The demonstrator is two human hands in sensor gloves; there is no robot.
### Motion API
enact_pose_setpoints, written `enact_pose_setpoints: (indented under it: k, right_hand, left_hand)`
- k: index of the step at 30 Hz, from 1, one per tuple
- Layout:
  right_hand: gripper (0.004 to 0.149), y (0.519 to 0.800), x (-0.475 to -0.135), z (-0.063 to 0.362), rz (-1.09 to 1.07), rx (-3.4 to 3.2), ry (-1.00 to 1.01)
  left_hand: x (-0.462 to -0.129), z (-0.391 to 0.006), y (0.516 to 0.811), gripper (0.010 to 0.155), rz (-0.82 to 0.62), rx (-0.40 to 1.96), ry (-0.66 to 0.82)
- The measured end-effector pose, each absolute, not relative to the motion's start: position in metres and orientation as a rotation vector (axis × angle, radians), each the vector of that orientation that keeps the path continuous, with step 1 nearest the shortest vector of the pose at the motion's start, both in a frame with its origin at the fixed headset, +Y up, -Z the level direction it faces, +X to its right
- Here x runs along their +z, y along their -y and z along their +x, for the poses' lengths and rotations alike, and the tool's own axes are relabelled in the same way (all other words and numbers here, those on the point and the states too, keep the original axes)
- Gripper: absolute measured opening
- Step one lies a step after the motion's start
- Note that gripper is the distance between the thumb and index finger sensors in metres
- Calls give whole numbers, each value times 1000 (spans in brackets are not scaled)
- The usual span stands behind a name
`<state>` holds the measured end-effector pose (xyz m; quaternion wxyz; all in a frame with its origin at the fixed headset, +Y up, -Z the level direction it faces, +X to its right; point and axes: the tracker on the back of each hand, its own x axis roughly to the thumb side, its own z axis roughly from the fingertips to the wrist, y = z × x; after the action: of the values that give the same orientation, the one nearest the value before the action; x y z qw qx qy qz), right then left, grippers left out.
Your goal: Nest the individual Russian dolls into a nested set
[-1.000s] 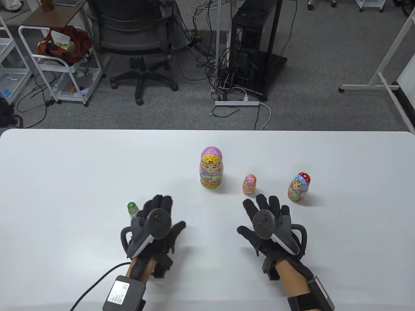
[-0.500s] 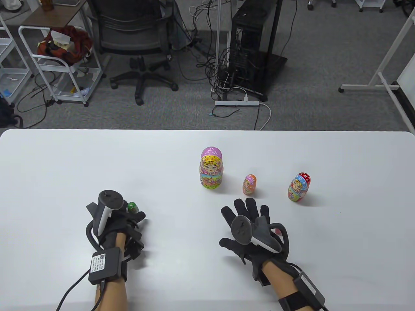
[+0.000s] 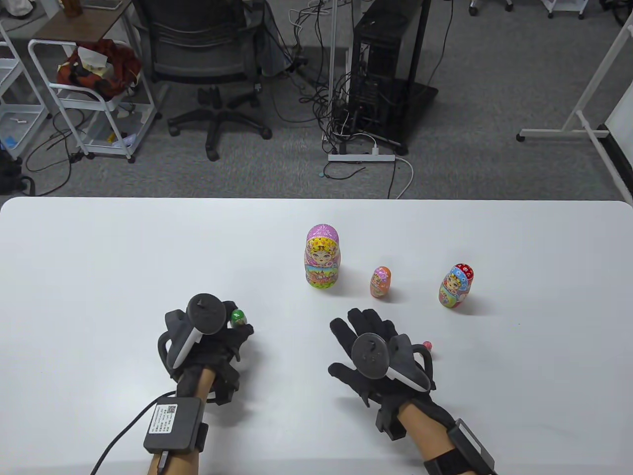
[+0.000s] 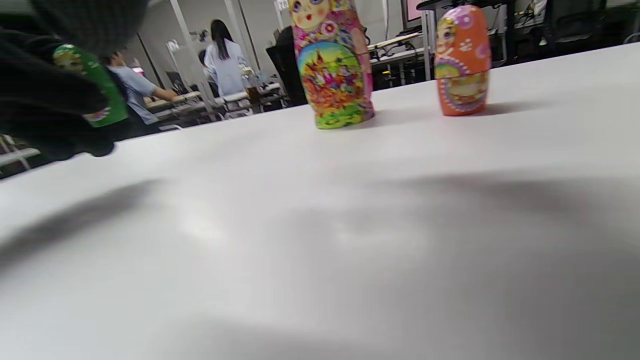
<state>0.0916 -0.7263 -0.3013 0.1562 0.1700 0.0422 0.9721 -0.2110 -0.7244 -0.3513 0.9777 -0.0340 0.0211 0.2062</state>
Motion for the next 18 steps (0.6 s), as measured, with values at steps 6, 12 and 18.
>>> enact_pose_setpoints:
  k: [6,12,18]
  right_hand:
    - [74,712,-289,91,583,2584,5]
    - [70,708,-287,94,602,2392,1]
    - [62,701,-287,96,606,2211,-6]
  left_hand:
    - [-313,-141,693,72,-43,380,195]
    - [-290,-108,680,71,13,353,249]
    - [-288,-114,694,72,-6,508,262]
